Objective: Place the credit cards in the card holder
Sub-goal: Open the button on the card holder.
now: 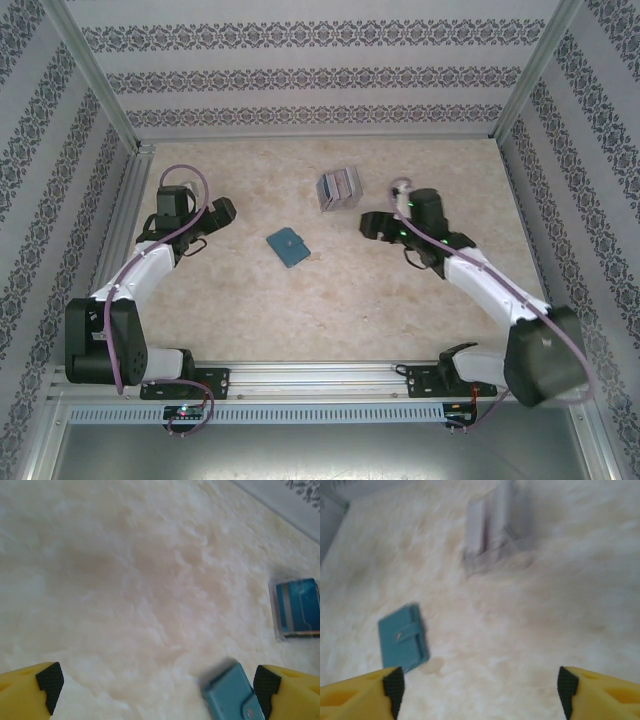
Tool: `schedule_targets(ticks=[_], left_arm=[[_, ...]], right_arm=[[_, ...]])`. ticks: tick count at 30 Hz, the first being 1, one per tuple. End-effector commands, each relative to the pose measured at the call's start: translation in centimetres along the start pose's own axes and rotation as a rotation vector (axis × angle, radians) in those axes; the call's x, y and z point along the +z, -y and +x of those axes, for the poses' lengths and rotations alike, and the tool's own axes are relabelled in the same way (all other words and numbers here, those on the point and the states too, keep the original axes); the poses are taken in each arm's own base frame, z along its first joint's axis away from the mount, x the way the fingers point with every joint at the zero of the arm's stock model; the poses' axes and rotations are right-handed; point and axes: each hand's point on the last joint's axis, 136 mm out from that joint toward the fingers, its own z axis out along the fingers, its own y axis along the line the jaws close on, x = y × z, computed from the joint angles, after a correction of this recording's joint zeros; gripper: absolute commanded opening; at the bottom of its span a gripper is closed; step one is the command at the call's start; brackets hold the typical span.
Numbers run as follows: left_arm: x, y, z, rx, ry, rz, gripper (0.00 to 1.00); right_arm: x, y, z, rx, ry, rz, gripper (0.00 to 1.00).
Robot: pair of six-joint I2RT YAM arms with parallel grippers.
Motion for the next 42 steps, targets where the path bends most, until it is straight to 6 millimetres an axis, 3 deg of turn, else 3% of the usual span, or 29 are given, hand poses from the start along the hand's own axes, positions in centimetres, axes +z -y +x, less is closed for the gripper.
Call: schedule_targets(ticks=[1, 6, 11, 24, 30, 36, 38, 42], left_arm=[[-0.2, 1.5, 2.8, -0.094, -0.165, 0.058, 1.0], [0.1, 2.3, 4.5, -0.148, -0.269, 0.071, 1.0], [0.3, 1.7, 5.1, -0.135, -0.313, 0.026, 0.99], [0.0, 1.7, 5.0, -0.138, -0.315, 0.019, 0.99], [0.2, 1.1, 5.6, -0.122, -0.325, 0.004, 1.0], [0.3, 1.3, 5.0, -0.118, -0.324, -0.001, 0.99], [0.6, 1.4, 4.9, -0.119, -0.328, 0.003, 0.99], [0.4, 2.1, 4.7, -0.136, -0.337, 0.024, 0.99]], right_arm=[[2.0, -3.5, 4.0, -0.114, -0.242, 0.039, 0.73], [6.8, -9.2, 6.8, -0.32, -0.419, 0.037, 0.61], [10.7, -11.1, 9.1, -0.365, -0.578, 0.036, 0.51], [17.1, -10.6, 9.2, -0.421, -0.676, 0.152, 0.48], [18.6, -9.3, 9.9, -0.442, -0.717, 0.202, 0.47], [18.8, -7.8, 11.1, -0.462, -0.767, 0.248, 0.27], [18.7, -8.0, 11.4, -0.453, -0.771, 0.236, 0.16], [18.3, -8.5, 11.4, -0.437, -0.761, 0.207, 0.05]])
